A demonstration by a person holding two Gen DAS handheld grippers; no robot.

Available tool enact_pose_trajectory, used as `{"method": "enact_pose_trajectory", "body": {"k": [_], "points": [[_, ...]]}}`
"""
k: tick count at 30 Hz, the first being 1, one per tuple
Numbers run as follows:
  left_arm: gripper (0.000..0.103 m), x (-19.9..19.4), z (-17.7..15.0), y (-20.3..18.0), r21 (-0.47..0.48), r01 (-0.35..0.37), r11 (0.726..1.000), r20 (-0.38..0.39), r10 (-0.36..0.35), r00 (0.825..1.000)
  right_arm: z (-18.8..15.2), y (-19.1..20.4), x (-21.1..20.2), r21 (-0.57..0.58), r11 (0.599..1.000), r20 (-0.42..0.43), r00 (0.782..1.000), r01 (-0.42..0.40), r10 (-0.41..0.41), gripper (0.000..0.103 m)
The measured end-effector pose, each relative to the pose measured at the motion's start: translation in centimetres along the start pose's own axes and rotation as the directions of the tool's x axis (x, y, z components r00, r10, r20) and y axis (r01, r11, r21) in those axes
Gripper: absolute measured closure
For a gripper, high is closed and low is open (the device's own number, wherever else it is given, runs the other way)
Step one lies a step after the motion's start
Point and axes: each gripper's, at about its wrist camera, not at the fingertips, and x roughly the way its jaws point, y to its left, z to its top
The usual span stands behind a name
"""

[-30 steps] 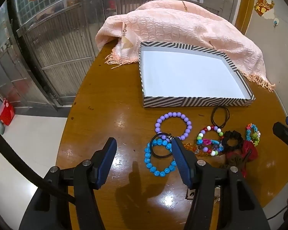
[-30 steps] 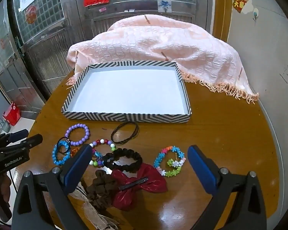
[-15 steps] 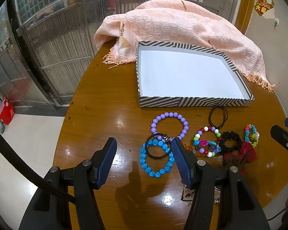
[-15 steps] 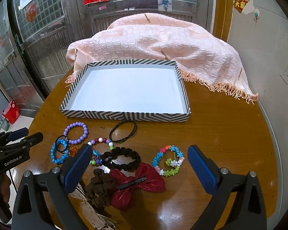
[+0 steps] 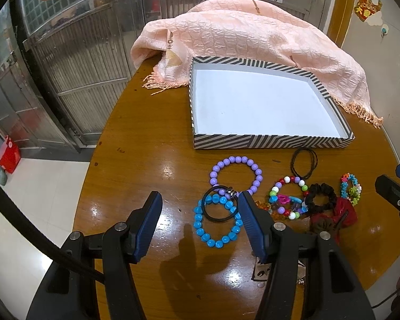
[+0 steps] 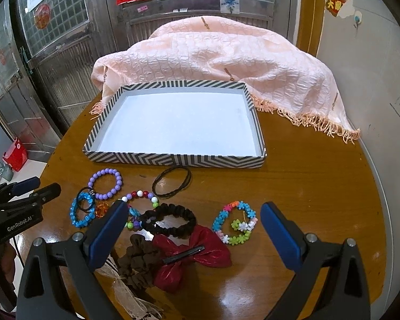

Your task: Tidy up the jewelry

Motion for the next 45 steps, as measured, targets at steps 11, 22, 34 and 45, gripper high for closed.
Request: {"method": "enact_pose_trajectory", "body": {"k": [11,22,34,45], "points": [[0.046,0.1,0.1,0.2,-0.004,0.001,1.0,-0.002,-0.001,1.0,0.1,0.3,0.3,-0.015,1.0,-0.014,1.0,0.012,-0.012,0.002],[0.046,0.5,0.2,0.3,-0.007,0.0,1.0,-0.007,0.0,1.0,0.1,0.5,0.7,-0.019,1.0,-0.002,1.0,0.008,-0.008,0.002],[0.046,0.9,0.2,0.4,-0.009,0.002,1.0,-0.015,-0.002,1.0,0.1,0.3,1.4,-0.009,1.0,-0.035,0.999,0.0,-0.001,0.002],[0.046,1.3,-0.1,0.7,-0.014,0.001,1.0,-0.03,-0.001,1.0,0.1,0.2,1.9,-0.012,1.0,-0.042,0.999,-0.005,0.004,0.002]]}}
